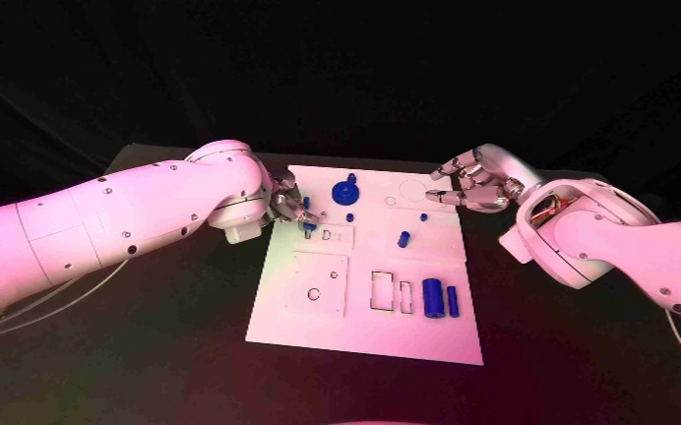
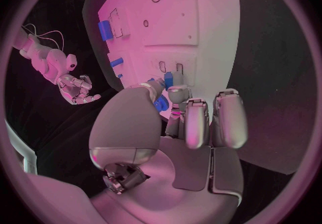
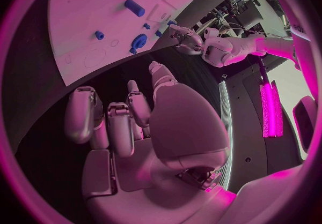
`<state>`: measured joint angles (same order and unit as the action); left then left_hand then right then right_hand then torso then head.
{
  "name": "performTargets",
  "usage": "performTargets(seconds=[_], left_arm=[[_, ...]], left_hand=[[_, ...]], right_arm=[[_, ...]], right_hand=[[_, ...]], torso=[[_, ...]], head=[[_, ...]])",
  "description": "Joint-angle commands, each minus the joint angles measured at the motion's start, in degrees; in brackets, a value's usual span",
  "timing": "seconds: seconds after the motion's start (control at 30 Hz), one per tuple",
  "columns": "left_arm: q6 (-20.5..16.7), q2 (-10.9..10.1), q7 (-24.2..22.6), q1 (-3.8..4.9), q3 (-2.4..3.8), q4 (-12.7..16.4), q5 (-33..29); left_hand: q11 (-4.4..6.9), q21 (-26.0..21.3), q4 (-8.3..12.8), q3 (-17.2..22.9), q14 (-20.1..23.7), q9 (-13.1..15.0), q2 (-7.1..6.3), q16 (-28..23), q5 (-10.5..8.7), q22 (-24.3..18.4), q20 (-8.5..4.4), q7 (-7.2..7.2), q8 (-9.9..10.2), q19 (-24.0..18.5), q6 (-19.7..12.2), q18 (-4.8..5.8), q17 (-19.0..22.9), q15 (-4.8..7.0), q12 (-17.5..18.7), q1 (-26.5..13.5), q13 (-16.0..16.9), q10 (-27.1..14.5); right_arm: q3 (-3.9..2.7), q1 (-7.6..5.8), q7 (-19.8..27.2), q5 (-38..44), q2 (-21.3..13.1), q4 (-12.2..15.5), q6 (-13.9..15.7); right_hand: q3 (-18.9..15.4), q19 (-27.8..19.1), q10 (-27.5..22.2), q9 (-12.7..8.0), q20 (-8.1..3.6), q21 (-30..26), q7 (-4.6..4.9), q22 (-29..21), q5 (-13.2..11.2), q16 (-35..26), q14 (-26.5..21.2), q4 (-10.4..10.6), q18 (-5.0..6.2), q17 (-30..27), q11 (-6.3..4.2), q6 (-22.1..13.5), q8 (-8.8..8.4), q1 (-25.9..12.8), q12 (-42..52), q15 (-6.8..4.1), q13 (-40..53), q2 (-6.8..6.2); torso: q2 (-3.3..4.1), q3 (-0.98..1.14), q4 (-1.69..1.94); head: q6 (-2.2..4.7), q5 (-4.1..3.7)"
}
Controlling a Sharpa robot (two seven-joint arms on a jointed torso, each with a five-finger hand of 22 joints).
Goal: Assemble the parts on the task board
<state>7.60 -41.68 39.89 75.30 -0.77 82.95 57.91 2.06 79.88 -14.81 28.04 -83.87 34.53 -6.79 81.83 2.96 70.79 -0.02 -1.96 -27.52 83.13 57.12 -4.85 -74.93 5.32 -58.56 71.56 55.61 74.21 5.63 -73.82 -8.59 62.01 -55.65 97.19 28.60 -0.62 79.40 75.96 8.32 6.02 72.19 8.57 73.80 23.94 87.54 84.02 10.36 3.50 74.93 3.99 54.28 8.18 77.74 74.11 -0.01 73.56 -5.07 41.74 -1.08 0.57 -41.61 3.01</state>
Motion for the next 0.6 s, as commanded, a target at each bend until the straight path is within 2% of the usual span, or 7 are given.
performTargets(seconds=[0.03,0.6], left_arm=[[0.83,-0.15,-0.07,-0.01,0.05,0.23,-0.31],[3.78,0.23,0.02,-0.11,0.02,-1.26,1.16]], left_hand=[[0.11,0.29,5.66,6.15,-3.59,0.1,-0.26,-0.17,0.04,0.08,0.0,0.09,-0.3,-0.04,0.09,1.1,-6.41,0.19,0.26,-0.62,-0.06,0.49],[0.13,0.37,6.96,7.58,-3.6,0.38,-0.72,-0.2,0.03,0.31,0.02,0.11,-0.38,0.03,0.02,1.14,-6.44,0.2,0.25,-1.0,0.03,0.62]], right_arm=[[0.01,0.06,-0.02,0.1,0.02,-0.02,-0.8],[0.02,0.08,0.03,0.09,0.09,-0.02,-0.88]], right_hand=[[-0.33,-0.02,0.08,-0.07,-0.38,-0.25,-0.02,-0.05,0.2,-0.26,4.56,0.04,1.07,9.42,-0.26,0.4,0.19,0.1,0.18,-0.45,-0.07,0.28],[-0.33,-0.02,0.08,-0.07,-0.38,-0.25,-0.02,-0.05,0.2,-0.26,4.56,0.04,1.07,9.42,-0.26,0.4,0.19,0.1,0.18,-0.45,-0.07,0.28]], torso=[[0.02,0.0,-0.04],[0.06,0.03,-0.1]], head=[[-0.11,0.06],[-0.39,0.37]])
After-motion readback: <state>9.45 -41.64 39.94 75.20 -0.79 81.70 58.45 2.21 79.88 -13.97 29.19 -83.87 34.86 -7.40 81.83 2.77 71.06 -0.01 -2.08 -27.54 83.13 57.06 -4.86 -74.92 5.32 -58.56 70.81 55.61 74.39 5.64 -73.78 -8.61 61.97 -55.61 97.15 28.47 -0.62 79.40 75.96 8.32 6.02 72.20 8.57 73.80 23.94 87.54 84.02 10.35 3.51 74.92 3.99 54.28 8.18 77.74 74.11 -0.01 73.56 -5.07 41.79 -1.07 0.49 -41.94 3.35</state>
